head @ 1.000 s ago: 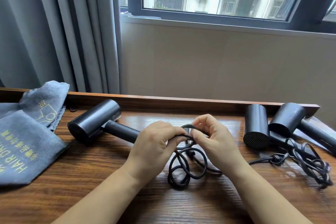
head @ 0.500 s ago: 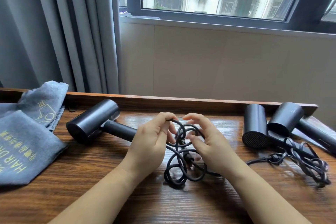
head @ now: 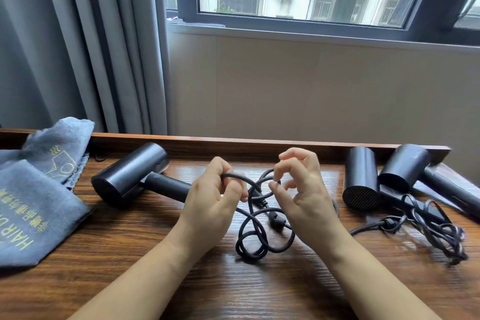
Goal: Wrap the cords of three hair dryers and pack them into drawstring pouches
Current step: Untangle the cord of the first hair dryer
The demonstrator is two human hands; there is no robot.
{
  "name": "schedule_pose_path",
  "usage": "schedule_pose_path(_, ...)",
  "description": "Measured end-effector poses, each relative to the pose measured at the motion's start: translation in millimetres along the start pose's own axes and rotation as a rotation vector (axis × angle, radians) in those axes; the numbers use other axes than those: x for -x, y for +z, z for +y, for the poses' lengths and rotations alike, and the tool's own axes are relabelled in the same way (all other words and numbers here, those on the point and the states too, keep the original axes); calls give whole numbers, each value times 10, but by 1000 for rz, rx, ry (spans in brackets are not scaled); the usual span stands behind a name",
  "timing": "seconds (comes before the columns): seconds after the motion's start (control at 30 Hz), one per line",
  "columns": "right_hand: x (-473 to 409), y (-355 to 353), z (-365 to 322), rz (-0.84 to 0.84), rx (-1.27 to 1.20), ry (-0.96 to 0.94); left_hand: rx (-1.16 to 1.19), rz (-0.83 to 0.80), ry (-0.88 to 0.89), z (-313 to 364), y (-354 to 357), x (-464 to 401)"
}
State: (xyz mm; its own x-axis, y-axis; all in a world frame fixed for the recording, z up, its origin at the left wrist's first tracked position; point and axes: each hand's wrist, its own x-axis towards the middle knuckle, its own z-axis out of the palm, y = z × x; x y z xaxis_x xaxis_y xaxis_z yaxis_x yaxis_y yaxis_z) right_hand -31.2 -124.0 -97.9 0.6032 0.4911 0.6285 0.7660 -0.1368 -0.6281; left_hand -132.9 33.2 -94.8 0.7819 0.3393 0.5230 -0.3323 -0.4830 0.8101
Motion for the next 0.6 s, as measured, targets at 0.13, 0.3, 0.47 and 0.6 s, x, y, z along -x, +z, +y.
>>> schedule_pose_path(0.13, 1, 1, 9, -161, 16, 65, 44, -54, 18, -46, 17, -2)
schedule_pose_path(0.3, 4, 1, 34, -208, 103, 91, 66, -183, -9, -35, 9, 4)
schedule_pose_path(0.47, 19, 20, 47, -210, 132, 88, 193, -105, -120, -15, 5, -25)
schedule_pose_path(0.6, 15, -9, -18, -75, -12, 168, 73, 45, 56, 13, 18, -8)
